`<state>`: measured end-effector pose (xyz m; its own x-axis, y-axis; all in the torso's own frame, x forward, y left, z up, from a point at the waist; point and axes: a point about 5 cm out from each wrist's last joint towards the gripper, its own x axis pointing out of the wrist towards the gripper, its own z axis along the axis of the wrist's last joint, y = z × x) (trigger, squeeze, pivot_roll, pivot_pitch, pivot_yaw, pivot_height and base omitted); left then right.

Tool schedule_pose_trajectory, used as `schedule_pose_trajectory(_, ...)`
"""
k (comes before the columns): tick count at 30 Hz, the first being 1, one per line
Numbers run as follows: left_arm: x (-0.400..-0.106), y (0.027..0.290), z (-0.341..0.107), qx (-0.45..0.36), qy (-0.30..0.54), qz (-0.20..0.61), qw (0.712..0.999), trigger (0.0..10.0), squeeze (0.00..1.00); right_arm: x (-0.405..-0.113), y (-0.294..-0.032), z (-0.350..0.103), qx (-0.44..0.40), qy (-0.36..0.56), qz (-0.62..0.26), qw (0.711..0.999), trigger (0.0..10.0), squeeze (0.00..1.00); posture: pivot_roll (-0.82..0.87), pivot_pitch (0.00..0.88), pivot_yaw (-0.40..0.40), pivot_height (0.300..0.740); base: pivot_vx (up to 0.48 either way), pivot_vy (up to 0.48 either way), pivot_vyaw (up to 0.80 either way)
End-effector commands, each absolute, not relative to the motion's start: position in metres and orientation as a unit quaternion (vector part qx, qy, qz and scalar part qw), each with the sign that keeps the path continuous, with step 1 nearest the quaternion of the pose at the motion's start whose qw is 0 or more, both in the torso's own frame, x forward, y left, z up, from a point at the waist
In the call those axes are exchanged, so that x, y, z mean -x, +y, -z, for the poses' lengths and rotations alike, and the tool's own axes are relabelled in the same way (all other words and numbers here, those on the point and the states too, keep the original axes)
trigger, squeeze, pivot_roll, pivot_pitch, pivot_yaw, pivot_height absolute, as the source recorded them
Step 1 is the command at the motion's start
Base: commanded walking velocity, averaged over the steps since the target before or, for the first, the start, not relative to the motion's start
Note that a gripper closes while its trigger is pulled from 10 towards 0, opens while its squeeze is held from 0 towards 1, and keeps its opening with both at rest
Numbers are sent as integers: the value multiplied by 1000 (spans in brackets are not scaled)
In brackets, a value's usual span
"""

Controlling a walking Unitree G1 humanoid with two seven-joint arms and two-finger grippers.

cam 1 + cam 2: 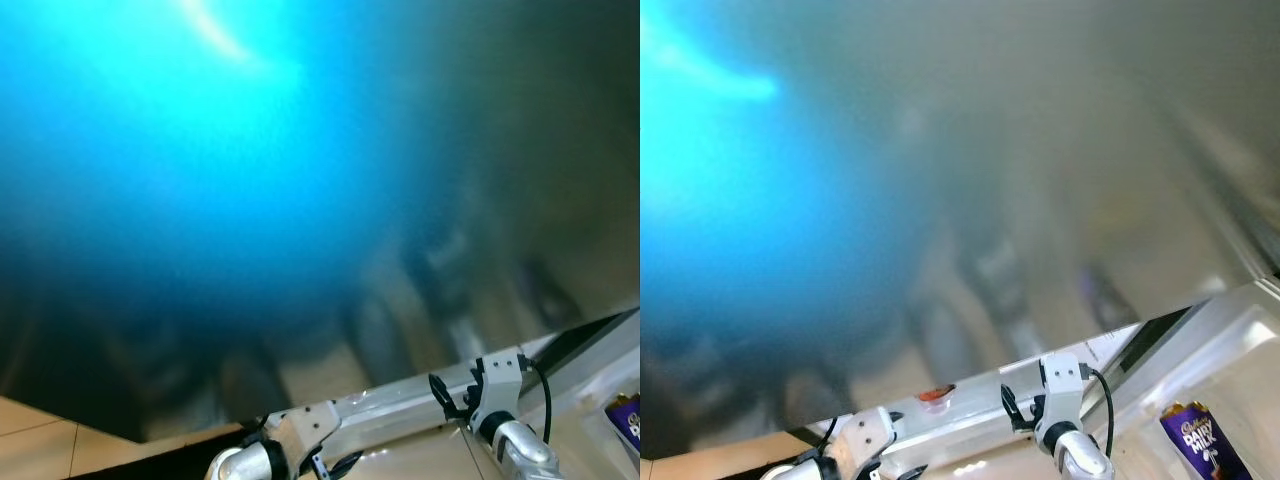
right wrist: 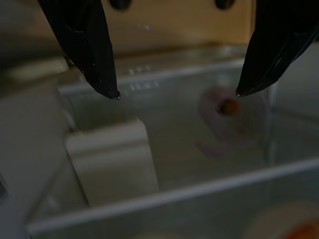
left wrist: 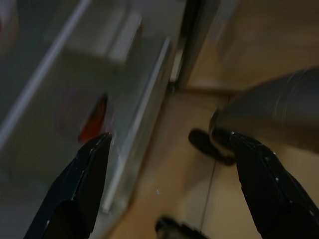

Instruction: Restocking fridge

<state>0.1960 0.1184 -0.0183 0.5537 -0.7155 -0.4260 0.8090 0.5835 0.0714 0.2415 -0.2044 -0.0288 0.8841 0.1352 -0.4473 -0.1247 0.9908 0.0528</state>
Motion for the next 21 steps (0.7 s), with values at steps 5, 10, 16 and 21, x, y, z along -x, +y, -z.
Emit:
schedule_pose_trajectory(5, -187, 141, 42, -102, 254, 368, 888, 10000, 0, -219, -210, 47, 4, 288, -51, 956, 10000, 0, -24, 108, 46, 740, 0, 0, 0)
schedule_pose_trajectory(10, -173, 156, 65, -81, 332, 307, 888, 10000, 0, -196, -217, 64, 43, 352, -33, 935, 10000, 0, -24, 101, 36, 740, 0, 0, 0)
schedule_pose_trajectory(16, -151, 165, 85, -55, 408, 248, 877, 10000, 0, -173, -222, 77, 38, 402, -8, 915, 10000, 0, -21, 92, 28, 740, 0, 0, 0)
schedule_pose_trajectory(21, -132, 172, 97, -21, 462, 188, 867, 10000, 0, -159, -222, 84, 33, 431, 5, 902, 10000, 0, -23, 86, 25, 740, 0, 0, 0)
